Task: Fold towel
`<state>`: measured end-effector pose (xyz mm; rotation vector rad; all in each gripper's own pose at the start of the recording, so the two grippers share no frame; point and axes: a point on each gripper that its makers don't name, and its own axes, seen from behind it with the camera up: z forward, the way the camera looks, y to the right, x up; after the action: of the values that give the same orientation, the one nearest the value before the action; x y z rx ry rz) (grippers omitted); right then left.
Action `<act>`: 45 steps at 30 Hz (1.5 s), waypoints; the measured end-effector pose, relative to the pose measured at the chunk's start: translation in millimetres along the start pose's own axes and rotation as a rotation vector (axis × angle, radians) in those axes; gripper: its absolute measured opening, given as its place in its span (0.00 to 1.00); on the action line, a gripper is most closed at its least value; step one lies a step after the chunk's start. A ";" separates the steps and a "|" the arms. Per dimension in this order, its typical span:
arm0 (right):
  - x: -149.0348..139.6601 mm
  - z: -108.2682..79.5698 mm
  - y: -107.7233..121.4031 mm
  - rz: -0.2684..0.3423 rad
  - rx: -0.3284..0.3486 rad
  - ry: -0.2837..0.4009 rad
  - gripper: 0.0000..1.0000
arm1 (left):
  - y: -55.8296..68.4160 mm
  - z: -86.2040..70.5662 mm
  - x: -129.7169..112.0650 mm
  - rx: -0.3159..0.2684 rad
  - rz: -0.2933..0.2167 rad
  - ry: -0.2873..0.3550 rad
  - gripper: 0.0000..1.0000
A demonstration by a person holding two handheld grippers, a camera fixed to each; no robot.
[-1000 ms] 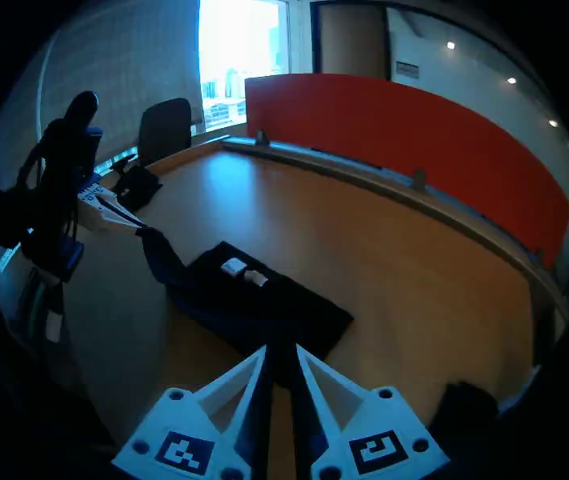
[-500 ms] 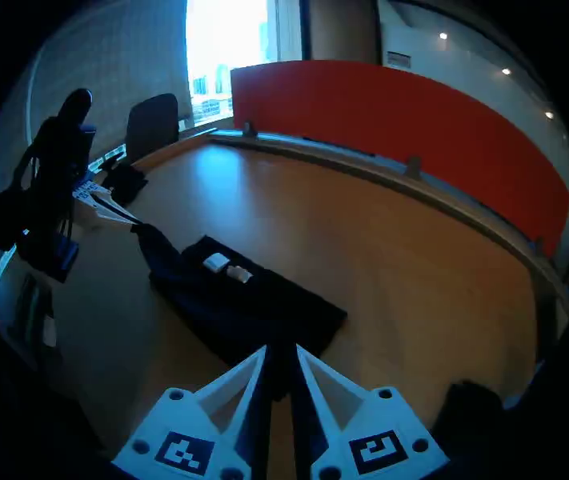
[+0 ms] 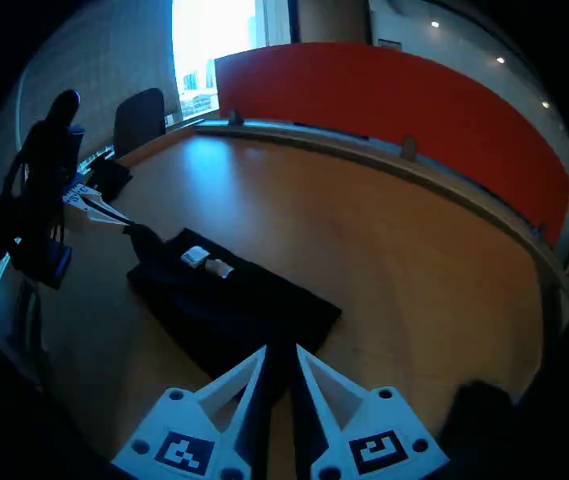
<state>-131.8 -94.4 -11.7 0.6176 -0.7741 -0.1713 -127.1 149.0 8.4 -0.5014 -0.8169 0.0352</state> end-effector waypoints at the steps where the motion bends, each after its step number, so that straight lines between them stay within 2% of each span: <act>1: -1.2 2.7 1.3 0.006 -0.002 -0.004 0.11 | -0.8 2.4 0.1 0.000 -0.001 -0.001 0.03; 11: -9.7 25.7 10.3 0.052 -0.015 -0.028 0.11 | -10.9 28.2 -1.0 0.007 -0.030 -0.016 0.04; 19: -14.8 44.4 22.3 0.077 -0.058 -0.050 0.15 | -24.2 50.0 -0.4 0.051 -0.043 -0.032 0.07; 23: -12.9 49.5 26.4 0.087 -0.075 -0.047 0.20 | -28.6 56.6 1.9 0.069 -0.041 -0.032 0.09; 27: -9.1 50.1 31.5 0.088 -0.091 -0.039 0.34 | -33.0 56.7 5.8 0.089 -0.030 -0.023 0.13; 31: -7.6 47.7 36.9 0.082 -0.109 -0.036 0.52 | -36.4 54.2 8.9 0.103 -0.025 -0.015 0.27; 34: -7.3 46.1 40.2 0.080 -0.117 -0.034 0.57 | -38.2 52.3 9.9 0.107 -0.026 -0.014 0.39; 37: -6.3 44.6 44.3 0.084 -0.131 -0.029 0.80 | -40.5 50.2 9.8 0.113 -0.028 -0.012 0.50; 39: -5.1 43.6 46.9 0.087 -0.140 -0.022 0.82 | -42.3 48.8 9.0 0.118 -0.029 -0.011 0.61; 41: -3.3 42.7 48.8 0.088 -0.148 -0.015 0.84 | -43.6 47.6 7.8 0.122 -0.030 -0.013 0.65; 45: 0.0 41.8 48.4 0.084 -0.148 -0.007 0.94 | -42.2 45.9 5.4 0.117 -0.036 -0.015 0.80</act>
<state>-164.7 -74.3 39.3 0.4439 -0.7855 -0.1519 -162.5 132.0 57.1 -0.3760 -0.8337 0.0530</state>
